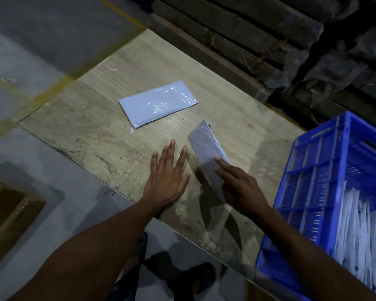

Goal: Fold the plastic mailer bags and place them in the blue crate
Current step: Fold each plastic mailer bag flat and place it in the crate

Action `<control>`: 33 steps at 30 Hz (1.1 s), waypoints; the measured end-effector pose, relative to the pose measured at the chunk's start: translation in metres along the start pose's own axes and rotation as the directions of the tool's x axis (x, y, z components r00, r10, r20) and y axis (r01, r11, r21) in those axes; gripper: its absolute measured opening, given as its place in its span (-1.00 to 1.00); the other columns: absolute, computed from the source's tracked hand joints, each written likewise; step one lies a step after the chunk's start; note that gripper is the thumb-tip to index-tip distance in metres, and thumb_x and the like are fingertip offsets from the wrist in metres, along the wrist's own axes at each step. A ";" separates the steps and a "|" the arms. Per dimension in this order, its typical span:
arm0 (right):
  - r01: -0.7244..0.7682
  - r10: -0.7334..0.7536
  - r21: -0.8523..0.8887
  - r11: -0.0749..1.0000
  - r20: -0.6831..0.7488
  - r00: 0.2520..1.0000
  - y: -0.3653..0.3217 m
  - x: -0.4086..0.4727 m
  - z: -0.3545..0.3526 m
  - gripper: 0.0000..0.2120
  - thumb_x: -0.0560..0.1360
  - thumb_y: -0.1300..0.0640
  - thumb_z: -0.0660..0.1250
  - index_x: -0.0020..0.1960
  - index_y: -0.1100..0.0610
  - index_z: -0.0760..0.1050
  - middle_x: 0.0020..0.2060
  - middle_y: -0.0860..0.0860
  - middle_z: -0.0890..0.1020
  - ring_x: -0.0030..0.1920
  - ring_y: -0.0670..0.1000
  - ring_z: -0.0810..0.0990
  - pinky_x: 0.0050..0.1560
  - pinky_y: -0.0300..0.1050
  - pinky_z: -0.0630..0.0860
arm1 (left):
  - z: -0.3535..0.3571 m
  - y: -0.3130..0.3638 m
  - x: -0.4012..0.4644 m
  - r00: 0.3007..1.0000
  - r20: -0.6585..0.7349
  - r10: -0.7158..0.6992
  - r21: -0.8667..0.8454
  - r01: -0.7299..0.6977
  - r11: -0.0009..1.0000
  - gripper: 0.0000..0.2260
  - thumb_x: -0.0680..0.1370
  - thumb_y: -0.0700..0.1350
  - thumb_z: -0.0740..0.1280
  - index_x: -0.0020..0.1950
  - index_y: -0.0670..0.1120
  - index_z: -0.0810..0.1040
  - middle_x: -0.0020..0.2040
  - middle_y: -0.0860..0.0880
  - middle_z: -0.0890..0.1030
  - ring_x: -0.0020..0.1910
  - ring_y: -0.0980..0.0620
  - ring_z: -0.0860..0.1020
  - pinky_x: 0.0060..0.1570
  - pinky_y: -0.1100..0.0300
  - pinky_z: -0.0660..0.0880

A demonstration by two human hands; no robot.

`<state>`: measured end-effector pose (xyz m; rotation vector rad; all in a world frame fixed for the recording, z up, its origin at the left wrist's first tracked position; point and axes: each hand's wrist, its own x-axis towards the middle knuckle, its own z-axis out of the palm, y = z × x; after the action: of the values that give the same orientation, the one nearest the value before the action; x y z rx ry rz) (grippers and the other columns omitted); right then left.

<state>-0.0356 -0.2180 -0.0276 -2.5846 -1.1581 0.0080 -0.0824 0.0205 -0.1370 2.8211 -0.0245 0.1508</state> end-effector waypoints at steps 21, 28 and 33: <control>-0.182 0.174 0.048 0.982 0.141 0.975 -0.017 -0.002 0.087 -0.42 0.62 -0.03 0.10 0.55 0.24 0.25 0.52 0.16 0.35 0.51 0.13 0.32 0.53 0.17 0.09 | 0.004 -0.004 0.000 0.978 0.084 0.189 0.100 -0.197 0.975 -0.37 0.67 0.24 0.00 0.70 0.01 0.10 0.71 -0.02 0.01 0.68 -0.06 -0.01 0.42 -0.52 0.04; -0.312 0.340 -0.174 0.934 0.166 0.926 -0.028 0.001 0.105 -0.38 0.69 -0.15 -0.11 0.63 0.18 0.05 0.62 0.07 0.11 0.62 -0.01 0.03 0.58 0.22 -0.01 | 0.010 -0.008 0.002 0.974 0.111 0.198 0.127 -0.211 0.969 -0.43 0.67 0.25 0.01 0.66 0.09 0.25 0.68 0.03 0.14 0.67 -0.04 0.06 0.46 -0.52 -0.07; -0.335 0.362 -0.161 0.928 0.186 0.913 -0.012 -0.005 0.096 -0.34 0.67 -0.23 -0.22 0.65 0.12 0.00 0.63 0.01 0.04 0.63 0.01 -0.03 0.57 0.26 -0.12 | 0.007 -0.006 0.005 0.971 0.166 0.174 0.162 -0.201 0.966 -0.41 0.66 0.26 -0.02 0.67 0.09 0.20 0.70 0.04 0.06 0.68 -0.05 -0.02 0.47 -0.50 -0.14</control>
<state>-0.0602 -0.1881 -0.1161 -2.9288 -0.7615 0.3077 -0.0764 0.0236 -0.1447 2.9992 -0.3299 -0.0204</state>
